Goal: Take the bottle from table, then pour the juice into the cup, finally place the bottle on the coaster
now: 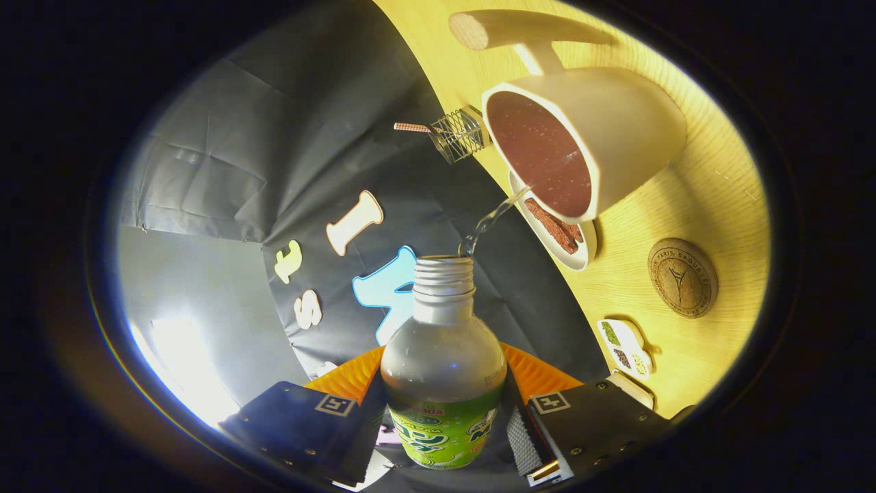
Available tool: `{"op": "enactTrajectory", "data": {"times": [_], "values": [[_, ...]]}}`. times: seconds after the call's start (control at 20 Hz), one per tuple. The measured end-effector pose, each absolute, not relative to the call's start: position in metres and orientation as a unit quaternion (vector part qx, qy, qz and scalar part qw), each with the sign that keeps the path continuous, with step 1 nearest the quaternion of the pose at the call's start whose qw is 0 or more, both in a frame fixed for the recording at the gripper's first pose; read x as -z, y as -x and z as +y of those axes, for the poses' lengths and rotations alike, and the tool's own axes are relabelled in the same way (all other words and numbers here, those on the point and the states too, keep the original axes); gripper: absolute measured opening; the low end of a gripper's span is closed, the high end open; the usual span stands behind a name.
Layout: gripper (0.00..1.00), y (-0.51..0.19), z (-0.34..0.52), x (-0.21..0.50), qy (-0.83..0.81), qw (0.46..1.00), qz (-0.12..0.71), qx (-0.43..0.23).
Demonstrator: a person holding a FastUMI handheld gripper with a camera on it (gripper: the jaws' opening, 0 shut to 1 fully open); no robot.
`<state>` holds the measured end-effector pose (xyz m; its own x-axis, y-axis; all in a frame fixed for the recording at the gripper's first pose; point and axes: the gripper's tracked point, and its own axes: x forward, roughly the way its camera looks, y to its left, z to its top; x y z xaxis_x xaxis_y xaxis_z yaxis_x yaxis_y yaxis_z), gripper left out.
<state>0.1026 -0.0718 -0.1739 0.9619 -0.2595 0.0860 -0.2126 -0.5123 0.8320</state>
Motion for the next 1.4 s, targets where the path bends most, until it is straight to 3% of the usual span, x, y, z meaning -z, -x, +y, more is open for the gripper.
{"op": "enactTrajectory", "data": {"times": [1.4], "values": [[0.78,-0.097,-0.081,0.205,-0.851,0.508,-0.122,0.047]]}}
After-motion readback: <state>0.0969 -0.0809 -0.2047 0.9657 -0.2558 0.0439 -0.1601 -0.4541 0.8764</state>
